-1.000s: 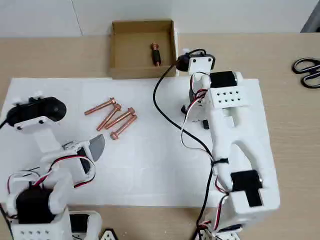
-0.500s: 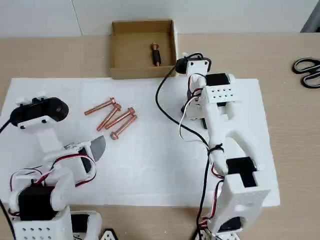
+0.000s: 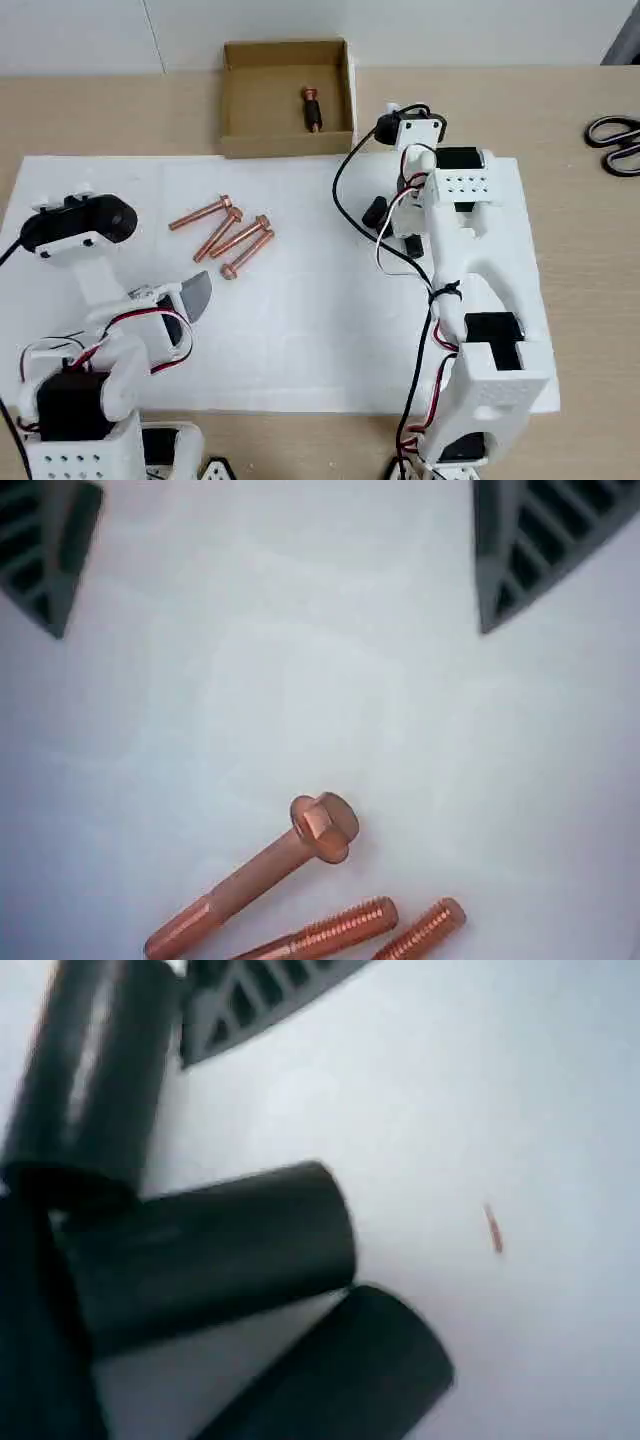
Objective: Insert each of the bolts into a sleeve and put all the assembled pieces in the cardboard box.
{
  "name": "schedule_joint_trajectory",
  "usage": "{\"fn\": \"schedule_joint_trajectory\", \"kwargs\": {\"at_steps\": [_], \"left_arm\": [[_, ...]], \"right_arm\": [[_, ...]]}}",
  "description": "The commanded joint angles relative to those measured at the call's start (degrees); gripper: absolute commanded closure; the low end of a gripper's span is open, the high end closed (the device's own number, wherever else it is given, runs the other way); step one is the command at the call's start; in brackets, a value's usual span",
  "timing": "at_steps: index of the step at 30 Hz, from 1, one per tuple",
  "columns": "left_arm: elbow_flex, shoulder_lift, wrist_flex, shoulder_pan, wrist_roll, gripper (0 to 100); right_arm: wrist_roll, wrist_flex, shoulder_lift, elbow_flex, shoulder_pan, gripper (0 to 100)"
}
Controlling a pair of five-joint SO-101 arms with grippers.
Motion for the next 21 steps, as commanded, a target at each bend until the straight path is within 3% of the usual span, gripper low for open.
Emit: {"fn": "schedule_joint_trajectory", "kwargs": {"at_steps": [1,15,21], "left_arm": [[-0.1,-0.5,-1.2,-0.3,-0.5,75],[-0.1,-0.5,-1.2,-0.3,-0.5,75],[-0.1,-0.5,-1.2,-0.3,-0.5,75]], "right_arm": [[0.5,-1.3,0.0,-0.5,-0.5,84.9],[0.4,-2.9,12.4,-6.9,-0.7,85.3],[0.6,-2.6,12.9,-7.0,-0.5,99.5]]}}
